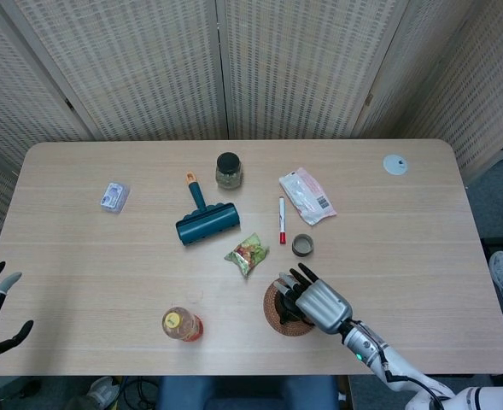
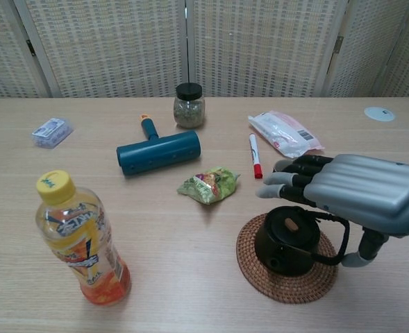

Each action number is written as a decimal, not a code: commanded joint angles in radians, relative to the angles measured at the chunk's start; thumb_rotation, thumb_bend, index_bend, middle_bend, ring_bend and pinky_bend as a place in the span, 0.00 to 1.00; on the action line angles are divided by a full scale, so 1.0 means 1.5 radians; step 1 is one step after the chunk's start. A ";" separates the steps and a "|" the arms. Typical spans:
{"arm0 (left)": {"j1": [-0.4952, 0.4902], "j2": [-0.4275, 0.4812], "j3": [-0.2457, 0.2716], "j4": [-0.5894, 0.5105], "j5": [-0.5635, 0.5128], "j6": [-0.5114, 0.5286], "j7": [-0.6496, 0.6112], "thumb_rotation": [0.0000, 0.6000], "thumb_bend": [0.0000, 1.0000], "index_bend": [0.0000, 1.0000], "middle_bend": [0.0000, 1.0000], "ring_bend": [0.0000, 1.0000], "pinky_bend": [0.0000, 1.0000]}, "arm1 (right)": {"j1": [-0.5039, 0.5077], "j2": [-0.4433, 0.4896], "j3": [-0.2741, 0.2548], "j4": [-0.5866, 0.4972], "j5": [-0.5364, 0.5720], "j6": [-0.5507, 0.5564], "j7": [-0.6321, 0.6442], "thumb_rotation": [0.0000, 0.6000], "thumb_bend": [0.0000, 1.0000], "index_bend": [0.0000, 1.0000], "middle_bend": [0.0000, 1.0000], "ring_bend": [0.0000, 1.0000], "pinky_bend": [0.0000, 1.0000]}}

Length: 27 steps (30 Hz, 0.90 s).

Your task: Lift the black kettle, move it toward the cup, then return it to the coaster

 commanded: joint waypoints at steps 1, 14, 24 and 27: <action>0.001 0.001 0.000 0.001 -0.001 0.000 -0.002 1.00 0.24 0.15 0.02 0.08 0.02 | 0.008 -0.014 0.009 0.003 0.015 -0.008 -0.012 1.00 0.00 0.00 0.00 0.00 0.00; 0.003 0.001 -0.001 0.012 -0.004 0.000 -0.012 1.00 0.24 0.15 0.02 0.08 0.02 | 0.054 -0.094 0.066 0.042 0.097 -0.023 -0.046 1.00 0.00 0.00 0.00 0.00 0.00; 0.009 0.005 -0.001 0.018 -0.008 0.005 -0.022 1.00 0.24 0.15 0.02 0.08 0.02 | 0.067 -0.093 0.063 0.037 0.104 -0.018 -0.042 1.00 0.00 0.00 0.11 0.03 0.00; 0.008 0.004 0.000 0.019 -0.003 0.004 -0.022 1.00 0.24 0.15 0.02 0.08 0.02 | 0.055 -0.060 0.050 0.007 0.070 0.003 -0.014 1.00 0.00 0.03 0.18 0.10 0.00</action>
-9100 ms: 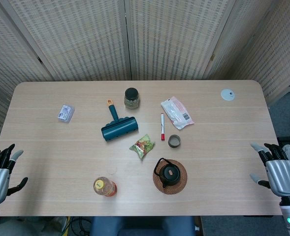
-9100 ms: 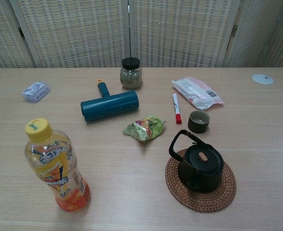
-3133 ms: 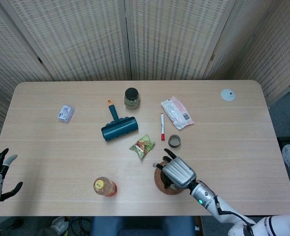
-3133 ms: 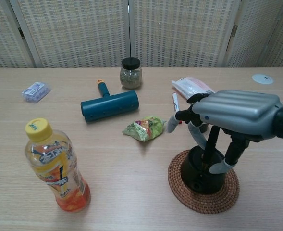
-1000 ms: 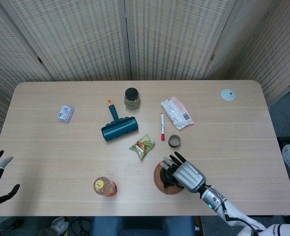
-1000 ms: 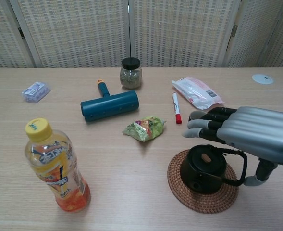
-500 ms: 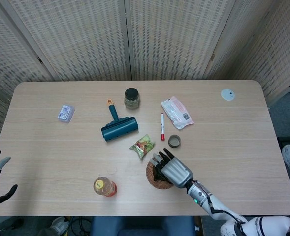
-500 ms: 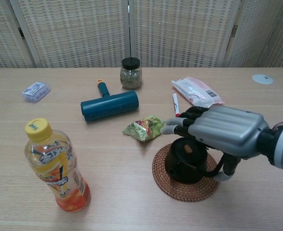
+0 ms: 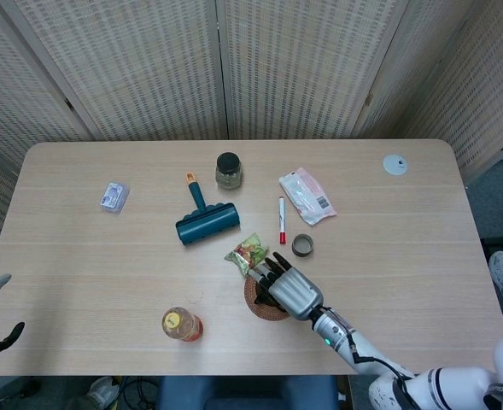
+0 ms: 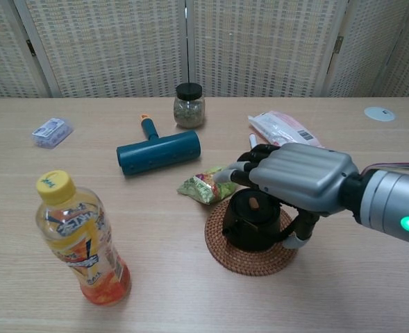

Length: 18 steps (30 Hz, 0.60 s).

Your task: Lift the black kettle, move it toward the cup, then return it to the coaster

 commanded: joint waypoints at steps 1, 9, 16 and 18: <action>-0.002 -0.002 0.001 -0.001 0.006 -0.001 0.002 1.00 0.24 0.15 0.02 0.08 0.02 | -0.014 0.035 -0.015 -0.032 -0.039 0.023 0.031 1.00 0.00 0.05 0.20 0.11 0.00; -0.002 -0.001 0.001 -0.008 0.012 0.002 0.008 1.00 0.24 0.15 0.02 0.08 0.02 | -0.036 0.079 -0.045 -0.065 -0.108 0.051 0.088 1.00 0.00 0.23 0.33 0.16 0.00; -0.001 0.001 0.003 -0.011 0.016 0.004 0.006 1.00 0.24 0.15 0.02 0.08 0.02 | -0.048 0.087 -0.058 -0.060 -0.132 0.057 0.106 1.00 0.00 0.35 0.38 0.20 0.00; 0.000 0.001 0.003 -0.011 0.017 0.005 0.006 1.00 0.24 0.15 0.02 0.08 0.02 | -0.050 0.085 -0.058 -0.057 -0.132 0.055 0.111 1.00 0.00 0.35 0.38 0.20 0.00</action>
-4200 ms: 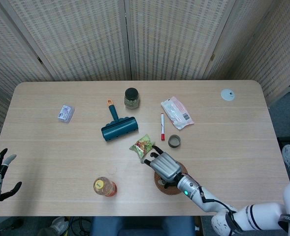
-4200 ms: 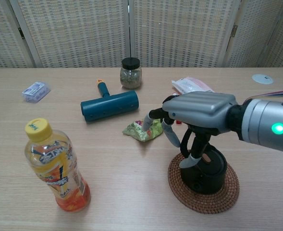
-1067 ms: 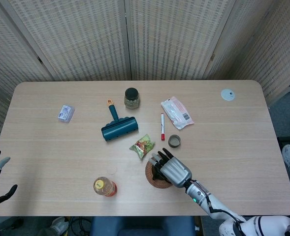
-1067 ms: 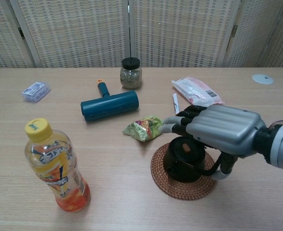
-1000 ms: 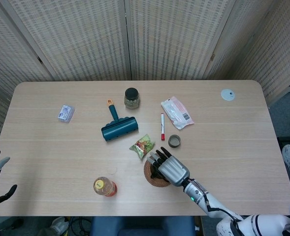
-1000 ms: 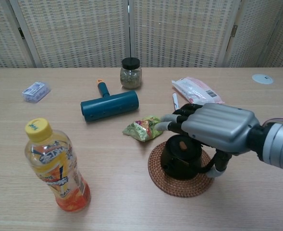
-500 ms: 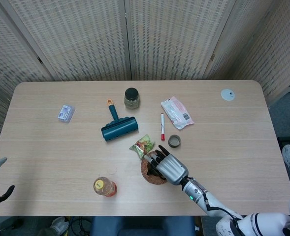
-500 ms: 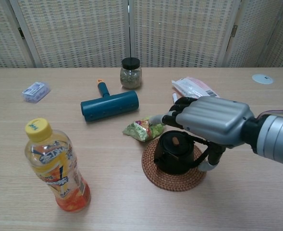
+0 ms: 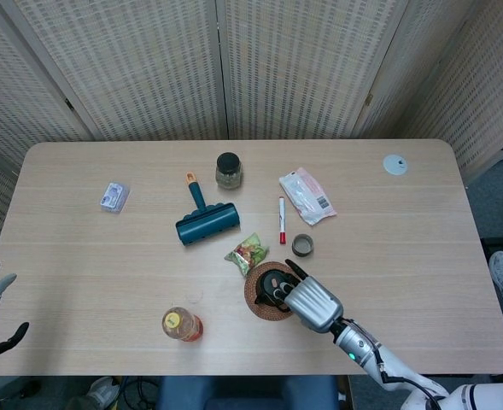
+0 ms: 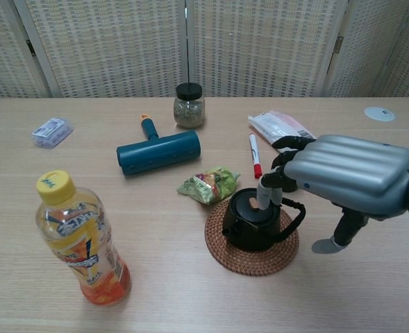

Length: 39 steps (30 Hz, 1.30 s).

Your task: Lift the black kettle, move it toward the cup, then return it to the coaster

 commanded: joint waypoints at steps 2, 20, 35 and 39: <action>0.002 0.001 0.000 0.000 0.001 0.002 -0.002 1.00 0.24 0.15 0.02 0.08 0.02 | -0.002 -0.006 0.000 0.007 0.000 -0.004 0.006 1.00 0.00 0.35 0.38 0.21 0.00; 0.011 0.003 0.003 0.008 0.005 0.014 -0.015 1.00 0.24 0.15 0.02 0.08 0.02 | -0.013 -0.026 0.003 0.012 0.031 -0.013 -0.016 1.00 0.00 0.36 0.40 0.26 0.00; 0.018 0.004 0.005 0.012 0.006 0.021 -0.021 1.00 0.24 0.15 0.02 0.08 0.02 | -0.013 -0.036 0.005 0.021 0.053 -0.022 -0.027 1.00 0.00 0.37 0.42 0.28 0.00; 0.019 0.004 0.004 0.012 0.006 0.023 -0.021 1.00 0.24 0.15 0.02 0.08 0.02 | -0.011 -0.038 0.007 0.026 0.062 -0.028 -0.027 1.00 0.00 0.38 0.43 0.29 0.00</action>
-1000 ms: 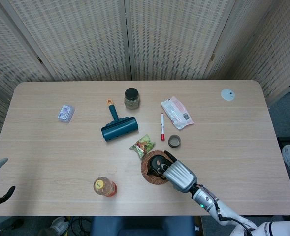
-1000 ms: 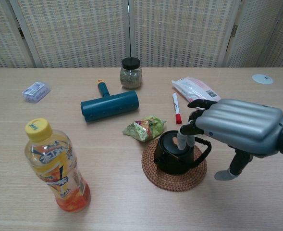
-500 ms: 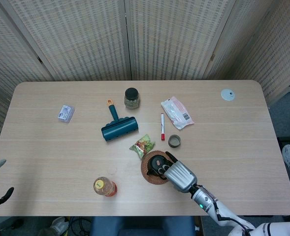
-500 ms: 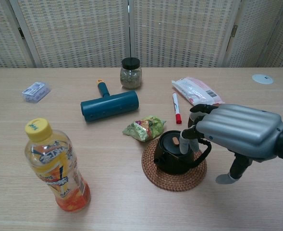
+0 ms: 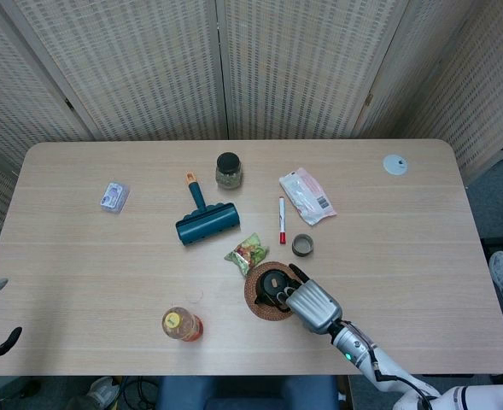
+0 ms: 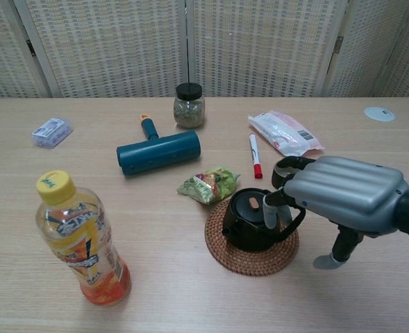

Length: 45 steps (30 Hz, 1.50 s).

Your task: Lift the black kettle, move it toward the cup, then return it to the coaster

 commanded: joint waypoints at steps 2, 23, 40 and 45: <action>0.001 0.001 0.000 0.000 -0.001 0.000 0.000 1.00 0.24 0.15 0.02 0.08 0.02 | 0.002 -0.002 0.002 0.003 0.004 -0.004 0.001 1.00 0.00 0.38 0.44 0.30 0.00; 0.004 0.001 -0.001 0.001 -0.005 -0.002 0.000 1.00 0.24 0.15 0.02 0.08 0.02 | 0.009 -0.011 -0.005 0.011 0.023 -0.018 -0.006 1.00 0.00 0.42 0.48 0.34 0.00; 0.005 -0.003 -0.001 0.006 -0.007 -0.004 -0.002 1.00 0.24 0.15 0.02 0.08 0.02 | 0.014 -0.011 -0.009 0.011 0.038 -0.029 0.001 1.00 0.00 0.49 0.55 0.40 0.00; 0.006 -0.003 -0.002 0.008 -0.008 -0.004 0.000 1.00 0.24 0.15 0.02 0.08 0.02 | 0.016 -0.013 -0.009 0.013 0.041 -0.027 -0.004 1.00 0.00 0.51 0.56 0.41 0.00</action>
